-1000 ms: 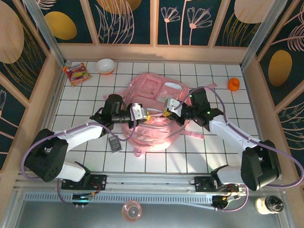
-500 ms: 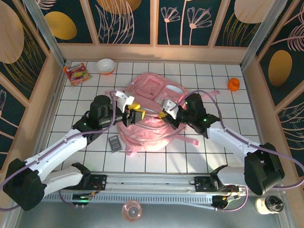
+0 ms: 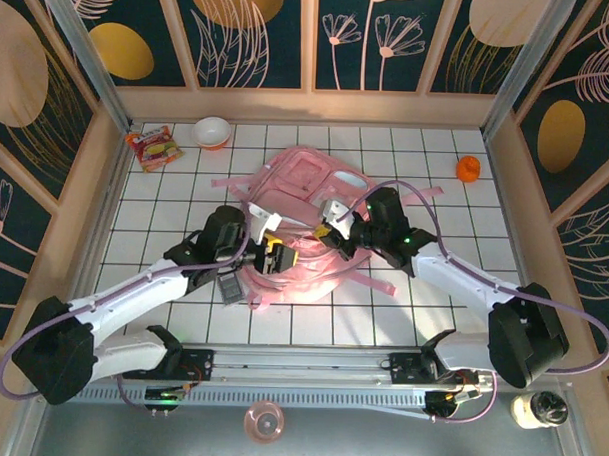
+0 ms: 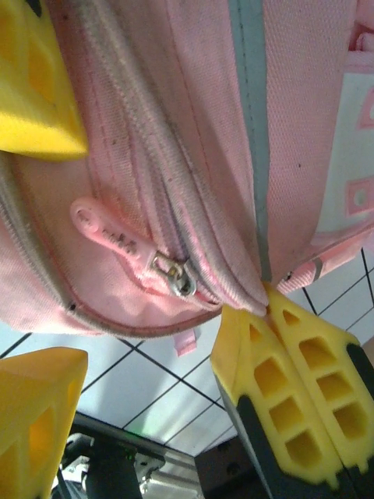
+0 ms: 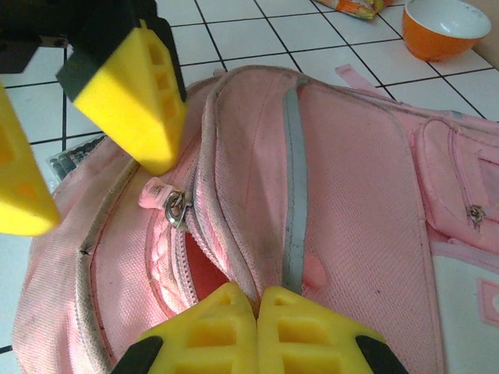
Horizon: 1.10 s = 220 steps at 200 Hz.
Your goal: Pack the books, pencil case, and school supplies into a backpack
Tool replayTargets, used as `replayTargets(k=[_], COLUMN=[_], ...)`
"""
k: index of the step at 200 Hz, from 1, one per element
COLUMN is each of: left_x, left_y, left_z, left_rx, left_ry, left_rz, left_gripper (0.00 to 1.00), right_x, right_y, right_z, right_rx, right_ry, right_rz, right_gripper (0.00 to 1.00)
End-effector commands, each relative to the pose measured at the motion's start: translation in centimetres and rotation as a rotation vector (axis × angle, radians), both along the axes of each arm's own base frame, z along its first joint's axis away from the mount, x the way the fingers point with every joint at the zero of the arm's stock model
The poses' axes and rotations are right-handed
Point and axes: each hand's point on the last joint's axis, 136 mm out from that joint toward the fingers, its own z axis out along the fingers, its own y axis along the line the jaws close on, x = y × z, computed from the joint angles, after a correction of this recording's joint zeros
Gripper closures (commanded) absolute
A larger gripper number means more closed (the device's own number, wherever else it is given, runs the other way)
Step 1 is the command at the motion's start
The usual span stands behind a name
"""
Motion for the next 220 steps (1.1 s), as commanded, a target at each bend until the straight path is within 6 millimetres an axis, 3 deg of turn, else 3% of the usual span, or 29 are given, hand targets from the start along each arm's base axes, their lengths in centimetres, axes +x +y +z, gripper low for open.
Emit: replayTargets(k=[1, 24, 65, 96, 111, 144, 197, 220], left_x=[1.3, 1.0, 0.3, 0.7, 1.2, 2.5, 3.5, 3.7], left_y=[-0.8, -2.0, -2.9, -2.5, -1.8, 0.1, 2.8, 4.5], left_z=[1.4, 2.5, 3.5, 2.5, 1.5, -0.2, -1.5, -1.7], left_rx=[-0.022, -0.090, -0.129, -0.092, -0.042, 0.072, 0.195, 0.253], left_ry=[-0.083, -0.097, -0.128, -0.127, -0.123, -0.118, -0.123, -0.156], left_rz=[-0.009, -0.065, -0.125, -0.099, -0.059, 0.053, 0.180, 0.233], left_gripper=[0.36, 0.43, 0.65, 0.76, 0.87, 0.98, 1.00, 1.00], right_x=[0.0, 0.0, 0.5, 0.5, 0.5, 0.4, 0.4, 1.2], right_y=[1.4, 1.5, 1.4, 1.3, 1.2, 0.7, -1.0, -3.0], right_z=[3.5, 3.5, 3.0, 3.1, 3.2, 3.3, 3.2, 3.4], right_rx=[0.097, 0.104, 0.092, 0.099, 0.098, 0.095, 0.073, 0.066], right_ry=[-0.040, -0.034, -0.019, -0.014, -0.019, -0.023, -0.038, -0.044], right_rz=[0.042, 0.042, 0.008, 0.003, 0.002, -0.003, -0.013, -0.040], right_gripper=[1.00, 1.00, 1.00, 1.00, 1.00, 1.00, 1.00, 1.00])
